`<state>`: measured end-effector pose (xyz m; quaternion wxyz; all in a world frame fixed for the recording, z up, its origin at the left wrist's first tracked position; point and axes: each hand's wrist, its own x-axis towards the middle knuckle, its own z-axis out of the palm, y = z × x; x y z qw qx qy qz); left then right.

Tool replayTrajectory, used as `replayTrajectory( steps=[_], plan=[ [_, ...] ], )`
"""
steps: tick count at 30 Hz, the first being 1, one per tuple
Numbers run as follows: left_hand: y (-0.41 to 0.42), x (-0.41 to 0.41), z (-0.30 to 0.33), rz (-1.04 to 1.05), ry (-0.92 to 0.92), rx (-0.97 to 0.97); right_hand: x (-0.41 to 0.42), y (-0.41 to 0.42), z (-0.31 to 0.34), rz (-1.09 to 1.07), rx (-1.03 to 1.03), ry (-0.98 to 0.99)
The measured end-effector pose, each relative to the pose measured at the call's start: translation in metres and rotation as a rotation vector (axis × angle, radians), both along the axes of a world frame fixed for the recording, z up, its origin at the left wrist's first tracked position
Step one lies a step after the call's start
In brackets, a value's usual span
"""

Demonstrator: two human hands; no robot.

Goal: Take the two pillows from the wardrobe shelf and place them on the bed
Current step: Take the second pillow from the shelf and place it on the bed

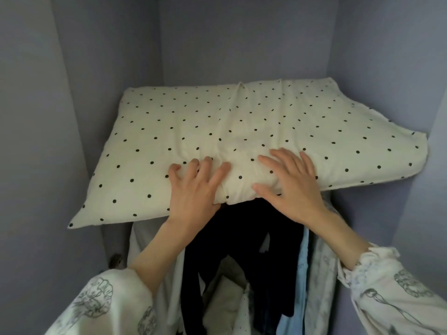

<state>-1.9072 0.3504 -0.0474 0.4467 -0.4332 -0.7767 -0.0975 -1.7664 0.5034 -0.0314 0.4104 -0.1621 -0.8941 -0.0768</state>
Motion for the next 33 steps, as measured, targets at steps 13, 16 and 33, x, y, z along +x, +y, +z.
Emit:
replayTrajectory(
  steps=[13, 16, 33],
  plan=[
    [-0.017, -0.024, 0.003, -0.274, -0.179, -0.005, -0.068, 0.002, 0.012, -0.278, 0.009, -0.02],
    [-0.006, -0.044, 0.022, -0.199, -0.204, -0.045, -0.062, -0.003, 0.0, -0.288, 0.044, -0.009],
    [0.003, -0.064, -0.006, -0.15, -0.094, 0.007, -0.091, 0.025, 0.028, -0.347, 0.038, 0.083]
  ],
)
